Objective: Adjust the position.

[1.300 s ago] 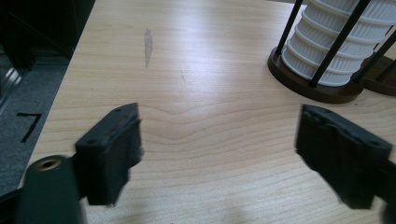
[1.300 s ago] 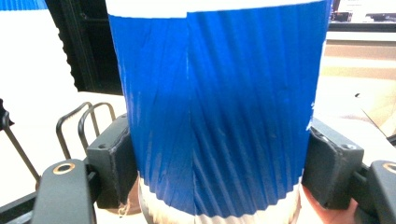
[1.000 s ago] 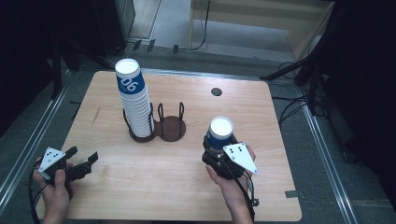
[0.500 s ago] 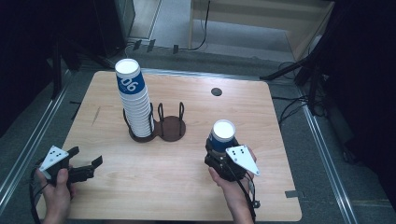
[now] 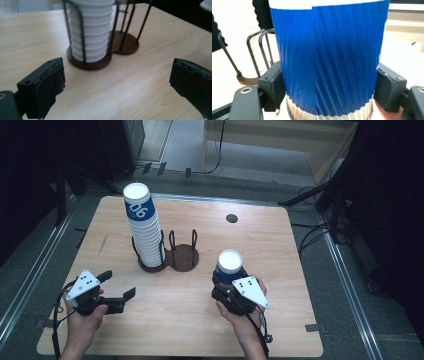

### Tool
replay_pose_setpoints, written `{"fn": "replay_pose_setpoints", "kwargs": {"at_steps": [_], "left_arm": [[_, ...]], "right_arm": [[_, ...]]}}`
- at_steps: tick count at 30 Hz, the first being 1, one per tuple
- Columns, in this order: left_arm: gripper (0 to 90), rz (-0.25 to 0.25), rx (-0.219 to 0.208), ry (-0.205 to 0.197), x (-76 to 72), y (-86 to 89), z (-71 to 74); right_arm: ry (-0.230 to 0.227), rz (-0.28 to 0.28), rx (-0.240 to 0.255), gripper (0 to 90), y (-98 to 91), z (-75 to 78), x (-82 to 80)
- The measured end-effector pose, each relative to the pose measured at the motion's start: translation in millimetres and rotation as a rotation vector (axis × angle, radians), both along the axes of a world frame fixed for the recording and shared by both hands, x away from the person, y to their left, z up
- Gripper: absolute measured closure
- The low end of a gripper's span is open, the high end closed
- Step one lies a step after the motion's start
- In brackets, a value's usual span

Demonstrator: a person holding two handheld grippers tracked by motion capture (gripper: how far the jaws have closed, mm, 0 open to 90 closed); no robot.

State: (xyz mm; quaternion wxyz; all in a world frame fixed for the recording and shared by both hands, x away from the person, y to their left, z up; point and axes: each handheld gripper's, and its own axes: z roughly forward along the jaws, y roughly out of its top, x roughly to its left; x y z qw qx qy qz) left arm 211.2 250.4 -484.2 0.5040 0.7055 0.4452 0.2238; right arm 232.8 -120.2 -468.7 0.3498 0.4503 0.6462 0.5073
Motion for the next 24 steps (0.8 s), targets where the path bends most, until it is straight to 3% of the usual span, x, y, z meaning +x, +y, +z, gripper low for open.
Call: {"fn": "replay_pose_setpoints", "kwargs": {"at_steps": [8, 12, 15, 17, 20, 24], "left_arm": [[0.9, -0.116, -0.026, 0.000, 2.5, -25.9, 21.6], [1.1, -0.140, -0.048, -0.002, 2.3, -29.9, 26.0], [1.1, -0.166, -0.069, 0.039, 4.1, -35.2, 27.6], [1.2, -0.180, -0.080, 0.043, 3.1, -37.9, 29.8], [5.4, -0.166, -0.055, 0.036, 1.9, -43.3, 33.8], [6.0, -0.191, -0.043, 0.046, 2.3, -49.8, 31.5]], "right_arm": [[0.003, 0.039, -0.038, 22.6, 15.9, -5.3, -4.3], [0.000, 0.056, -0.073, 22.6, 25.7, -10.5, -5.2], [-0.004, 0.070, -0.107, 22.6, 34.3, -15.8, -6.2], [-0.007, 0.078, -0.130, 22.6, 39.6, -19.2, -7.1], [-0.010, 0.089, -0.166, 22.6, 47.6, -23.7, -9.3], [-0.028, 0.102, -0.229, 22.6, 56.6, -29.1, -12.3]]}}
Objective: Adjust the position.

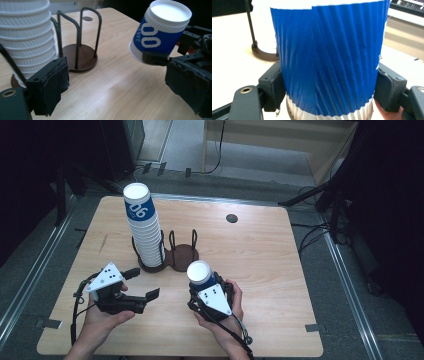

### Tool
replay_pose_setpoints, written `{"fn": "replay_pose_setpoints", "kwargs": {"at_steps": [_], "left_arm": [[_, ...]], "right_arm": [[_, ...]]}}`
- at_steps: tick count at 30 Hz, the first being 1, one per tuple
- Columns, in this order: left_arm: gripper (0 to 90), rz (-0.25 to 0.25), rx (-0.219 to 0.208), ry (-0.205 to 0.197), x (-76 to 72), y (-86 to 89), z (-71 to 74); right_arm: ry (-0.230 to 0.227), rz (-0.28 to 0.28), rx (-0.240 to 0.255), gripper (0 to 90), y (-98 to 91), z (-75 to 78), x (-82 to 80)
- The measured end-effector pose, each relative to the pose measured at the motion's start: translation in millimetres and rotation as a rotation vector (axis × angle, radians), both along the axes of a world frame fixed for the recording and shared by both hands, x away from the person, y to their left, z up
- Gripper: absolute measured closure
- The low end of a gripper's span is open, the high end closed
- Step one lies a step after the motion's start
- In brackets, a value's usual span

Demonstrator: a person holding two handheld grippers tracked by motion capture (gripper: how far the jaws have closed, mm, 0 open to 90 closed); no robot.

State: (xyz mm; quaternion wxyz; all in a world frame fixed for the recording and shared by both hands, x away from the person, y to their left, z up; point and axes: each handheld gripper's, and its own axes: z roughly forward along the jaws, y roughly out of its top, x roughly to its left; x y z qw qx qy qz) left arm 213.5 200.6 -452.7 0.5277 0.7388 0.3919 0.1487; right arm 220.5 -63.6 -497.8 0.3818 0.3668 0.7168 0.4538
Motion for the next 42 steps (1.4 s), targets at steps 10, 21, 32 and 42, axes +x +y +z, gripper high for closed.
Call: {"fn": "replay_pose_setpoints", "kwargs": {"at_steps": [10, 21, 32, 42], "left_arm": [[6.5, -0.065, 0.034, 0.037, 0.6, -14.0, -6.6], [9.3, -0.106, 0.056, 0.055, 0.4, -22.6, -9.3], [12.8, -0.133, 0.081, 0.068, 0.2, -31.3, -14.0], [17.0, -0.169, 0.100, 0.095, -1.3, -37.3, -15.0]], "right_arm": [[-0.068, 0.016, -0.139, 22.6, 15.8, -9.4, -7.6], [-0.154, 0.046, -0.315, 22.5, 31.2, -25.1, -15.6], [-0.191, 0.100, -0.389, 22.4, 43.5, -35.5, -22.8], [-0.231, 0.175, -0.405, 22.0, 49.9, -38.5, -31.2]]}}
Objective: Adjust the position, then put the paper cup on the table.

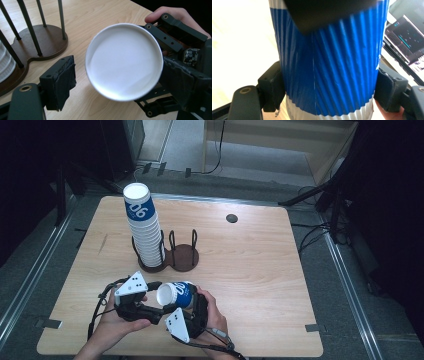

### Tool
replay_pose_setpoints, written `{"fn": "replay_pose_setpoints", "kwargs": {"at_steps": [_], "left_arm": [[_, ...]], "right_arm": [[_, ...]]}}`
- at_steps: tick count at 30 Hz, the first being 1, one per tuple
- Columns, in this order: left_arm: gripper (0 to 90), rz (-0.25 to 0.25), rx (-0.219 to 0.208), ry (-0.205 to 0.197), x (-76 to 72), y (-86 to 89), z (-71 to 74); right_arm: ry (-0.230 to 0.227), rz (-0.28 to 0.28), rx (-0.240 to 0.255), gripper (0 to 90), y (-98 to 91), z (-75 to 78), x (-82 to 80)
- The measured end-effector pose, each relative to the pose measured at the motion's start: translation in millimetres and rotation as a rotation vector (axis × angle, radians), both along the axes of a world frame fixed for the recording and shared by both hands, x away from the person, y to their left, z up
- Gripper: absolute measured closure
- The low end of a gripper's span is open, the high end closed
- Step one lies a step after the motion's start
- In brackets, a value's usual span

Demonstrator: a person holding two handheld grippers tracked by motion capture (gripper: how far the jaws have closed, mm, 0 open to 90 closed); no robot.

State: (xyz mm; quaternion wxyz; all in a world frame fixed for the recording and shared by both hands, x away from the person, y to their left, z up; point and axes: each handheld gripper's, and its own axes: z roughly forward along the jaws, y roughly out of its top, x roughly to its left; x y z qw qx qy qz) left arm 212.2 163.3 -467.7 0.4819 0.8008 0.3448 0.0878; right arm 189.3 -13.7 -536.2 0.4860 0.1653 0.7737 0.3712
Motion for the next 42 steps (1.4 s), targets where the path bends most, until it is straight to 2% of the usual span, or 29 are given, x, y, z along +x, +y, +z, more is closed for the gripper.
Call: {"fn": "replay_pose_setpoints", "kwargs": {"at_steps": [3, 8, 10, 11, 12, 13, 16, 18, 21, 27, 28, 29, 33, 34, 35, 36, 38, 40, 42], "left_arm": [[25.9, -0.007, 0.008, -0.007, -1.8, -2.2, -0.1], [27.5, -0.013, 0.017, -0.016, -2.7, -2.3, -0.1], [27.9, 0.021, 0.033, -0.023, -2.0, -2.3, -0.5], [28.0, 0.021, 0.033, -0.023, -2.0, -2.3, -0.5], [28.1, 0.040, 0.015, -0.017, -0.3, 0.9, -1.1], [28.1, 0.040, 0.015, -0.017, -0.3, 0.9, -1.1], [28.4, 0.079, 0.002, -0.034, 2.3, 7.8, -1.0], [28.5, 0.085, -0.017, -0.031, 3.6, 10.9, -0.6], [28.5, 0.109, -0.019, -0.046, 3.9, 12.8, -0.3], [28.5, 0.137, -0.061, -0.068, 5.2, 19.4, 1.5], [28.4, 0.147, -0.082, -0.092, 5.7, 21.9, 1.0], [28.4, 0.152, -0.083, -0.106, 5.7, 23.2, 1.0], [28.3, 0.171, -0.091, -0.137, 5.7, 27.3, 1.7], [28.3, 0.188, -0.122, -0.142, 6.0, 31.4, 2.4], [28.3, 0.188, -0.122, -0.142, 6.0, 31.4, 2.4], [28.2, 0.202, -0.158, -0.129, 6.4, 36.4, 4.1], [28.3, 0.219, -0.198, -0.142, 6.4, 40.9, 4.8], [28.3, 0.218, -0.216, -0.160, 6.2, 43.1, 5.5], [28.2, 0.232, -0.212, -0.175, 5.6, 44.8, 6.0]], "right_arm": [[-0.015, 0.024, -0.003, 21.7, 1.1, -0.4, -3.2], [-0.006, 0.018, 0.016, 17.1, 2.0, -1.7, -4.2], [-0.002, 0.018, 0.020, 12.6, 2.4, -1.4, -3.5], [-0.002, 0.018, 0.020, 12.6, 2.4, -1.4, -3.5], [0.019, 0.035, 0.021, 15.0, 2.0, -0.4, -3.9], [0.019, 0.035, 0.021, 15.0, 2.0, -0.4, -3.9], [0.009, 0.054, 0.037, 9.4, 1.3, 3.2, -7.9], [0.013, 0.060, 0.053, 6.8, 1.1, 5.5, -8.8], [0.016, 0.056, 0.063, 5.5, 0.2, 6.8, -8.4], [0.056, 0.029, 0.115, 2.8, -6.0, 9.5, -3.4], [0.062, 0.028, 0.126, 2.6, -6.9, 10.7, -3.0], [0.065, 0.026, 0.125, 2.0, -7.9, 11.7, -2.2], [0.074, 0.009, 0.146, 2.0, -9.4, 13.7, -1.0], [0.085, -0.001, 0.163, 2.0, -9.5, 14.8, 0.0], [0.088, -0.004, 0.169, 2.1, -9.2, 15.1, 0.3], [0.093, -0.007, 0.171, 2.3, -9.2, 15.7, 0.8], [0.100, -0.017, 0.175, 2.5, -8.5, 16.9, 1.0], [0.105, -0.036, 0.183, 2.5, -7.5, 18.9, 1.0], [0.114, -0.044, 0.216, 2.7, -8.1, 21.9, 1.5]]}}
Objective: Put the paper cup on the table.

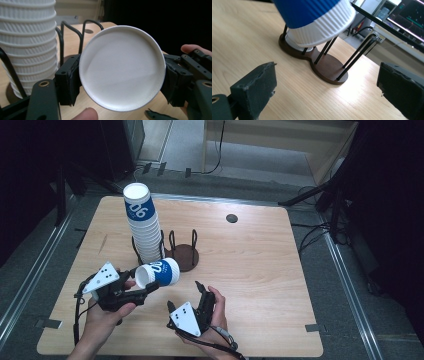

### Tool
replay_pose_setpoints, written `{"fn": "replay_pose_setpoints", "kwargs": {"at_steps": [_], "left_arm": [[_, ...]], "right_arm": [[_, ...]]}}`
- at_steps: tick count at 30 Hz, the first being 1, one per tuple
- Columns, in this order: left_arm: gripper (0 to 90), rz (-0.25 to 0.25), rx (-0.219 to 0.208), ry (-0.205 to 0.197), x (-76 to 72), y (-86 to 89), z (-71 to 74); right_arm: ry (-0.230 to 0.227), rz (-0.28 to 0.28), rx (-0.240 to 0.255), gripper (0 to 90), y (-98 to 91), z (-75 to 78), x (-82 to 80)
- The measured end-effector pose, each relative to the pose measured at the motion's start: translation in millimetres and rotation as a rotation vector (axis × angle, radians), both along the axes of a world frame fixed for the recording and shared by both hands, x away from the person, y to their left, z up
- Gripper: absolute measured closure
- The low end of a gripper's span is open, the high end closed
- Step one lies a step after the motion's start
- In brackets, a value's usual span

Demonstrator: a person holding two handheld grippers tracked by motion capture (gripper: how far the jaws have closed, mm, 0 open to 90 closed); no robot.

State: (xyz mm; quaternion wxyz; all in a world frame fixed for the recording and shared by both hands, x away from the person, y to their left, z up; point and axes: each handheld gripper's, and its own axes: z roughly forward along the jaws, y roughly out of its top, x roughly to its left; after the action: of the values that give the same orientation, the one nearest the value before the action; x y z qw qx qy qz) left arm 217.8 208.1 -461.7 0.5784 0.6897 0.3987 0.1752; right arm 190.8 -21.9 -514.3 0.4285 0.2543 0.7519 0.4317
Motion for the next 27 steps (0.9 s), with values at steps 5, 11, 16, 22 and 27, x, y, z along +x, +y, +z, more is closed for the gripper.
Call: {"fn": "replay_pose_setpoints", "kwargs": {"at_steps": [5, 11, 16, 22, 27], "left_arm": [[28.2, 0.022, -0.029, -0.028, 1.0, 3.2, -2.6], [28.2, 0.050, -0.068, -0.059, 2.3, 4.5, -2.4], [28.2, 0.057, -0.105, -0.099, 6.0, 1.3, -5.0], [28.3, 0.060, -0.122, -0.128, 8.0, 1.1, -6.1], [28.3, 0.065, -0.139, -0.154, 9.1, 0.9, -5.5]], "right_arm": [[0.008, -0.059, 0.050, 6.1, -2.6, 5.5, 5.4], [0.028, -0.086, 0.091, 8.0, -3.1, 11.3, 6.9], [0.092, -0.087, 0.180, 14.4, -0.7, 24.5, 9.4], [0.170, -0.097, 0.276, 15.2, 0.6, 33.5, 10.3], [0.295, -0.083, 0.386, 0.0, 3.5, 45.5, 12.3]]}}
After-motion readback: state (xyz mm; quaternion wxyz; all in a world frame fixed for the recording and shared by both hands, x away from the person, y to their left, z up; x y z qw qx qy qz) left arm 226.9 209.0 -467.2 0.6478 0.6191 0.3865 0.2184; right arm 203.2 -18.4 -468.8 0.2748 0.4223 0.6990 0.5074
